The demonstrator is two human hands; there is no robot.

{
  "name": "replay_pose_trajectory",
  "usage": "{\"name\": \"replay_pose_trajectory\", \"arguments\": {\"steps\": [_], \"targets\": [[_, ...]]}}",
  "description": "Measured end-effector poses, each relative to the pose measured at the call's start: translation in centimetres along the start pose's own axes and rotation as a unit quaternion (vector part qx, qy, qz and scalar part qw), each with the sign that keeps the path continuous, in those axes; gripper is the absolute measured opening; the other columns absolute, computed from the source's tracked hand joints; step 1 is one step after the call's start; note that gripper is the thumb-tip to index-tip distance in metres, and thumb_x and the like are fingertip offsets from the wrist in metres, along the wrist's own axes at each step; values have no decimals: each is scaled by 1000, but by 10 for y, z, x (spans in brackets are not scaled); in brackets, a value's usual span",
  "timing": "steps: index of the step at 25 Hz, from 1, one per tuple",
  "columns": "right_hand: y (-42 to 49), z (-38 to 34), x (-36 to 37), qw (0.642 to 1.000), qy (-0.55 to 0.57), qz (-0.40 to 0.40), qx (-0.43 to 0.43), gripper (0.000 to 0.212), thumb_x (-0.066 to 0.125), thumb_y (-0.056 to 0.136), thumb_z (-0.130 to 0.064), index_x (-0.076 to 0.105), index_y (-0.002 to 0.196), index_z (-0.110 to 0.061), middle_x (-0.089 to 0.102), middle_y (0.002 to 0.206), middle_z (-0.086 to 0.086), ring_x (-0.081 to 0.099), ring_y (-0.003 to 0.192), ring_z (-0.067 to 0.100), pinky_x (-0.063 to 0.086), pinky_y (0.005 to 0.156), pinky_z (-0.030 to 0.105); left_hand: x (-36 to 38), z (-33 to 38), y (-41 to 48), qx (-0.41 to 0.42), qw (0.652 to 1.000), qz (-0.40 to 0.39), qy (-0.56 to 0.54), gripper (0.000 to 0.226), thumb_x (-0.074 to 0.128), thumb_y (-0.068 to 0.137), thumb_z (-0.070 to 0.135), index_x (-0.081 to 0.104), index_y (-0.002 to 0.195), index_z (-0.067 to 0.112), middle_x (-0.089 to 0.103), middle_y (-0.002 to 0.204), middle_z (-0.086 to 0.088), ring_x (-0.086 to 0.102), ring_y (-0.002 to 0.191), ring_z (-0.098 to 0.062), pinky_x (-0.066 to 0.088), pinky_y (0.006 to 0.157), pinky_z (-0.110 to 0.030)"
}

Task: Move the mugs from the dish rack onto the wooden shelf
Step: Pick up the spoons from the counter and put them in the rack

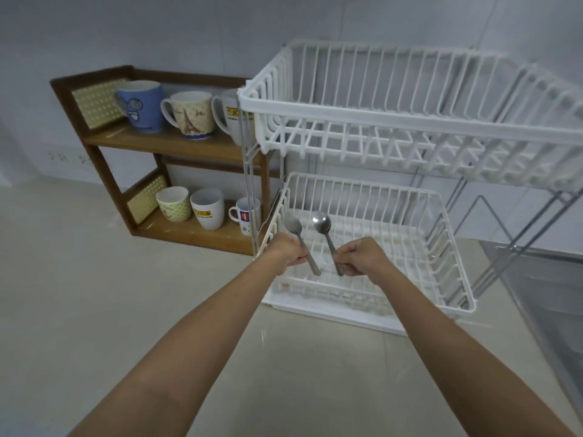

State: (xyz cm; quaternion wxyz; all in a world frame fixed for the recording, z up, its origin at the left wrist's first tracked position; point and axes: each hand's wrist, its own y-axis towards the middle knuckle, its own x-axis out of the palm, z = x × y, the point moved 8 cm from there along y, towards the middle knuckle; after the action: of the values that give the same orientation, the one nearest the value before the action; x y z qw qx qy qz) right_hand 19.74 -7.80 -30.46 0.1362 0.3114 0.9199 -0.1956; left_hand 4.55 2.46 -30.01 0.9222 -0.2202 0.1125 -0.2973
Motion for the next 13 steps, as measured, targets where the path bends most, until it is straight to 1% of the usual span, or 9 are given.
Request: {"name": "replay_pose_trajectory", "arguments": {"steps": [1, 2, 3, 4, 6, 9, 13], "targets": [[6, 5, 3, 1000, -10, -6, 8, 12, 77, 74, -1, 72, 85, 4, 64, 57, 10, 59, 39, 11, 49, 42, 20, 3, -4, 9, -10, 1000, 13, 12, 16, 55, 87, -13, 56, 78, 0, 58, 90, -15, 57, 96, -27, 54, 78, -33], [10, 10, 5, 1000, -18, -12, 15, 12, 76, 75, 0, 72, 86, 4, 64, 59, 10, 60, 40, 12, 50, 42, 20, 6, -9, 17, -20, 999, 22, 30, 14, 55, 87, -14, 56, 80, -2, 59, 95, -19, 59, 97, -28, 56, 78, -35], [14, 16, 7, 999, -23, -16, 21, 12, 76, 75, 0, 72, 86, 3, 64, 59, 10, 60, 41, 13, 49, 42, 21, 8, -13, 25, -26, 998, 31, 45, 10, 55, 86, -14, 58, 88, -4, 60, 104, -24, 60, 100, -32, 56, 81, -37], [17, 20, 8, 999, -30, -18, 24, 11, 75, 75, 0, 72, 85, 3, 64, 59, 10, 59, 42, 14, 49, 42, 21, 11, -18, 30, -33, 997, 35, 58, 13, 56, 86, -14, 59, 97, -7, 60, 112, -27, 62, 104, -35, 55, 86, -40], [21, 30, 7, 998, -49, -10, 28, 8, 75, 75, -2, 72, 82, 1, 63, 57, 9, 57, 43, 16, 48, 43, 21, 15, -26, 36, -46, 995, 39, 85, 18, 57, 85, -14, 58, 102, -7, 60, 120, -29, 62, 108, -39, 54, 92, -44], [24, 36, 7, 998, -47, -2, 30, 7, 76, 75, -4, 72, 80, -2, 64, 59, 8, 58, 46, 16, 50, 46, 23, 17, -30, 42, -47, 990, 39, 125, 17, 59, 84, -12, 59, 99, -5, 62, 117, -27, 64, 104, -37, 54, 92, -44], [25, 32, 9, 996, -84, 3, 1, 10, 77, 74, -8, 72, 82, -7, 67, 69, 7, 62, 55, 17, 57, 56, 27, 14, -31, 44, -36, 985, 52, 163, 19, 62, 84, -8, 62, 103, -8, 64, 115, -24, 65, 102, -35, 55, 91, -43]]}}
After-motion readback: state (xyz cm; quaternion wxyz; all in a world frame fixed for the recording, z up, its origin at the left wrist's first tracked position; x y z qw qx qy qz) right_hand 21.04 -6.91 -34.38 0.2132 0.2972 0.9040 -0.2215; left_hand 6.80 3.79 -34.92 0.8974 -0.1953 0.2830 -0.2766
